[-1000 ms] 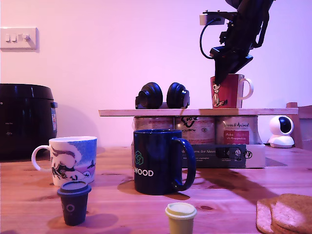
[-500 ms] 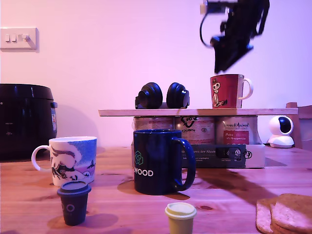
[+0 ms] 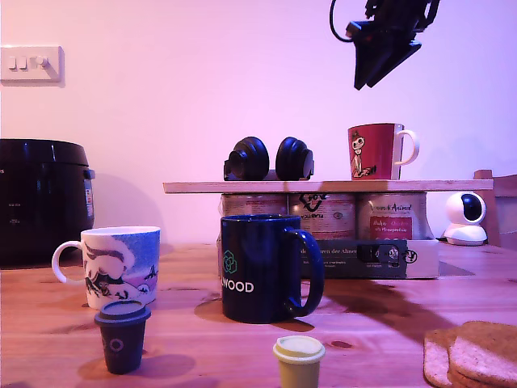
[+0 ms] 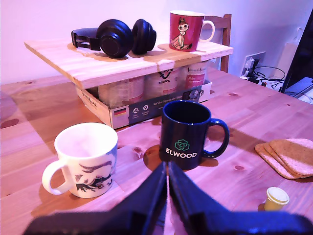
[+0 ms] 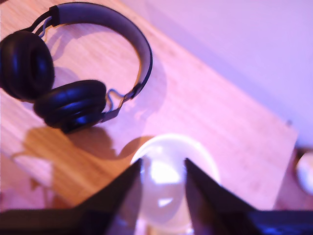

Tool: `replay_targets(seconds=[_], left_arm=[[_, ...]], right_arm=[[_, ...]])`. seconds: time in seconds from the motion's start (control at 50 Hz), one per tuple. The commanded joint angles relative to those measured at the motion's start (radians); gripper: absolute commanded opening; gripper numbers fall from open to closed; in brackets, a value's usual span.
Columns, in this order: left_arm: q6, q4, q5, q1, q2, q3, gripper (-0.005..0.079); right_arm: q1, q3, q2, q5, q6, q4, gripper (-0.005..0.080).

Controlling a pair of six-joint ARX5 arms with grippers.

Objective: Pick up the red coffee cup and place it on the shelf behind you

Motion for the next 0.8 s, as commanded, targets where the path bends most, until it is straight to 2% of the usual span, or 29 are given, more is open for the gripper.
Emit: replay_targets(seconds=[0.0, 0.04, 0.26, 0.54, 0.78], left_arm=[[0.008, 0.007, 0.001, -0.003, 0.004, -0.013, -0.002], [0.009, 0.007, 0.001, -0.003, 0.004, -0.013, -0.002], [0.009, 0.007, 0.0, -0.003, 0.004, -0.013, -0.002], [0.017, 0.006, -0.015, -0.003, 0.004, -0.013, -0.002], [0.016, 0.004, -0.016, -0.003, 0.004, -0.013, -0.002]], right_arm=[[0.0, 0.008, 0.006, -0.009, 0.056, -0.016, 0.0036], [0.0, 0.008, 0.006, -0.021, 0.092, -0.03, -0.0017], [0.0, 0.008, 0.006, -0.111, 0.192, -0.01, -0.0011], [0.009, 0.007, 0.006, -0.105, 0.222, 0.077, -0.0011], [0.013, 0.007, -0.004, -0.049, 0.232, 0.16, -0.0011]])
